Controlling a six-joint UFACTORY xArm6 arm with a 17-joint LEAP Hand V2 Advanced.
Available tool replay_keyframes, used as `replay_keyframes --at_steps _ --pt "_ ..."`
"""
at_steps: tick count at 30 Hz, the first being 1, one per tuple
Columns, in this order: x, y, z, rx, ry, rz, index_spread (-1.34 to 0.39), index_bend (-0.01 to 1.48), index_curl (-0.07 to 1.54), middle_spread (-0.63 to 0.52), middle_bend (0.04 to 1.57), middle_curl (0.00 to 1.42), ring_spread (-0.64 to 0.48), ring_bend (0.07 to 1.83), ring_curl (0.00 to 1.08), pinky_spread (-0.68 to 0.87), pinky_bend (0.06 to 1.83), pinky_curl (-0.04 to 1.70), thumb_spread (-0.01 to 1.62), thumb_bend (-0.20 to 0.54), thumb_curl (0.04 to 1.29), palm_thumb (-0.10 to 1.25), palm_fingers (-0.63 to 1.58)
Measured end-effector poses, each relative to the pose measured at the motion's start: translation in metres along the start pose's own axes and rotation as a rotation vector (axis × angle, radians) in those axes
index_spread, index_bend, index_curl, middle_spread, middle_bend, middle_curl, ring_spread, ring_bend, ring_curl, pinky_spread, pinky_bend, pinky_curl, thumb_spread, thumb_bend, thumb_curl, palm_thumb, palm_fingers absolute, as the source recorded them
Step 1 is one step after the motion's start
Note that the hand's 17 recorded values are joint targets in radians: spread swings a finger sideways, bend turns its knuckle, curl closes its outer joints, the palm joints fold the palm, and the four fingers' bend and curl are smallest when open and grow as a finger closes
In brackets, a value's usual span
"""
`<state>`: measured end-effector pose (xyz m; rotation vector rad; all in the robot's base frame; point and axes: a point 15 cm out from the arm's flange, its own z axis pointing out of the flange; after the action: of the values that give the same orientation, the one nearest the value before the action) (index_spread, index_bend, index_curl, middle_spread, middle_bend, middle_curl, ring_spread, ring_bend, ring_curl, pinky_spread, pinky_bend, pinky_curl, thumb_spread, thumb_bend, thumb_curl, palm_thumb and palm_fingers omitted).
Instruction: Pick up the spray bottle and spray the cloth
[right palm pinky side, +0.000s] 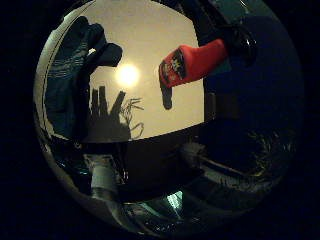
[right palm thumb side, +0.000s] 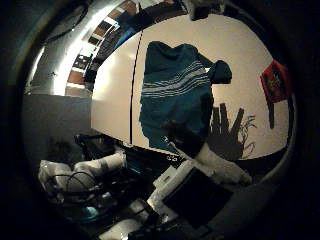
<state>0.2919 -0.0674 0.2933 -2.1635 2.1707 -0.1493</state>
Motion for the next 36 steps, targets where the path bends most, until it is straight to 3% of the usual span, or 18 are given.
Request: replay_keyframes --at_steps 12,28,36 --pt "0.032 0.008 -0.016 0.060 -0.074 0.129 -0.33 0.15 0.30 0.01 0.22 0.36 0.15 0.49 0.21 0.45 0.34 0.37 1.10 -0.023 0.30 0.55 0.33" --pt "0.112 -0.003 -0.100 0.352 -0.162 0.383 -0.30 0.16 0.28 0.03 0.28 0.37 0.18 0.53 0.22 0.44 0.42 0.32 1.09 -0.023 0.31 0.55 0.32" --pt "0.154 0.007 -0.107 0.461 -0.224 0.516 -0.26 0.16 0.28 0.07 0.29 0.37 0.19 0.51 0.21 0.43 0.46 0.31 1.09 -0.023 0.31 0.56 0.26"
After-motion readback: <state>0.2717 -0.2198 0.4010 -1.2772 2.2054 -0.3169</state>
